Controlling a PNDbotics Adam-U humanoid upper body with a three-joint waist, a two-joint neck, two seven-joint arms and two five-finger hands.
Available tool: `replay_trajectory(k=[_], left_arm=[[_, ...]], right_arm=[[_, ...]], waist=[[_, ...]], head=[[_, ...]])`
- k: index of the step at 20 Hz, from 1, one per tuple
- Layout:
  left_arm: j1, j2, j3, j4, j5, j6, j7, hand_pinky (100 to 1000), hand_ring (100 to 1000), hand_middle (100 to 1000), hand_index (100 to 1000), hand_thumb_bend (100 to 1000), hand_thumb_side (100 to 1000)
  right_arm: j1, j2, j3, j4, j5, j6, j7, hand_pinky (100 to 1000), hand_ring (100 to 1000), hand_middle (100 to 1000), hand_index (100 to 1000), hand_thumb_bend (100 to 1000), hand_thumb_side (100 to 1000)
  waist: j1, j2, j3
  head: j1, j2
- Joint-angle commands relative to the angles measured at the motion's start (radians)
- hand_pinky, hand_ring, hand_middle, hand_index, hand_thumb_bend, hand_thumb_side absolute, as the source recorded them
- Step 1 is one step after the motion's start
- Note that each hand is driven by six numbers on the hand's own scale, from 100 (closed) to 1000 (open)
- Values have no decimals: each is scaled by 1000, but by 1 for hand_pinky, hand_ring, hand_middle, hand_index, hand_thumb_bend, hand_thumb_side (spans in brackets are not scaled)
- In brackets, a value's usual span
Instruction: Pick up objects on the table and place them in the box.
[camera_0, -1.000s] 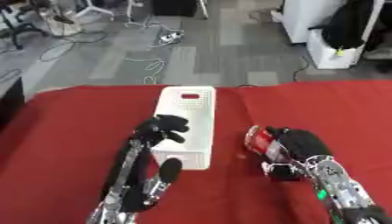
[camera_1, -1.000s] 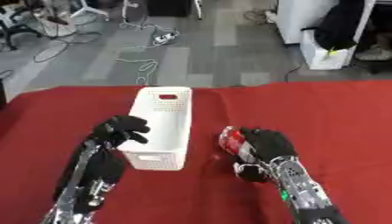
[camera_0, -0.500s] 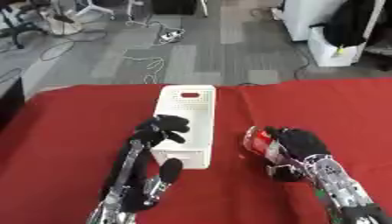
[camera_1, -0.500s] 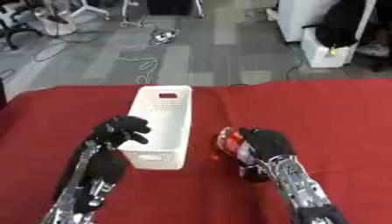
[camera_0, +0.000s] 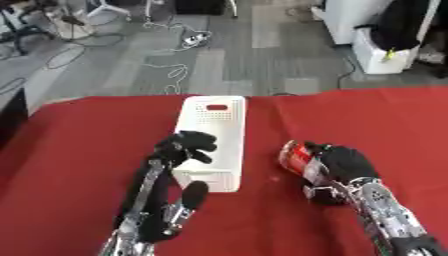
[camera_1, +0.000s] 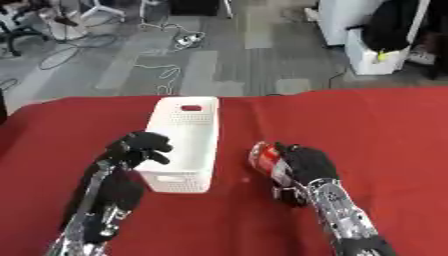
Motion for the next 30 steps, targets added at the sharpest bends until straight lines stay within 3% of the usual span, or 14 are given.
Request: replay_trajectory(k=[1, 6, 7, 11, 19, 30], left_arm=[[-9, 5, 6, -20, -1, 0, -3, 570, 695, 677, 747, 491, 805], [-7, 4, 7, -19, -1, 0, -3, 570, 695, 678, 746, 490, 806], [-7, 4, 7, -19, -2, 0, -3, 570, 695, 678, 746, 490, 806], [-6, 3, 7, -19, -2, 0, -3, 570, 695, 678, 746, 490, 807], [-2, 3, 10, -15, -3, 1, -1, 570, 695, 678, 746, 494, 803], [6, 7, 10, 2, 1, 1, -4, 564, 689, 675, 745, 508, 788]], right_arm=[[-9, -11, 3, -18, 9, 1, -21, 100, 107, 298, 689, 100, 369], [-10, -11, 7, -33, 23, -2, -32, 100, 100, 274, 595, 100, 377], [-11, -11, 7, -34, 23, -2, -34, 100, 100, 255, 535, 100, 381], [-12, -12, 7, -41, 21, 1, -49, 100, 100, 224, 486, 100, 364], [-38, -27, 9, -82, -37, -7, -44, 100, 100, 213, 464, 100, 389], [-125, -47, 14, -108, -25, -7, -4, 100, 100, 231, 474, 100, 363]], waist=[[-1, -12, 4], [-3, -12, 4], [-3, -12, 4], [-5, -12, 6], [-15, -26, 4], [-41, -89, -11]], head=[[-11, 6], [-12, 8], [-12, 8], [-11, 8], [-6, 3], [7, -15]])
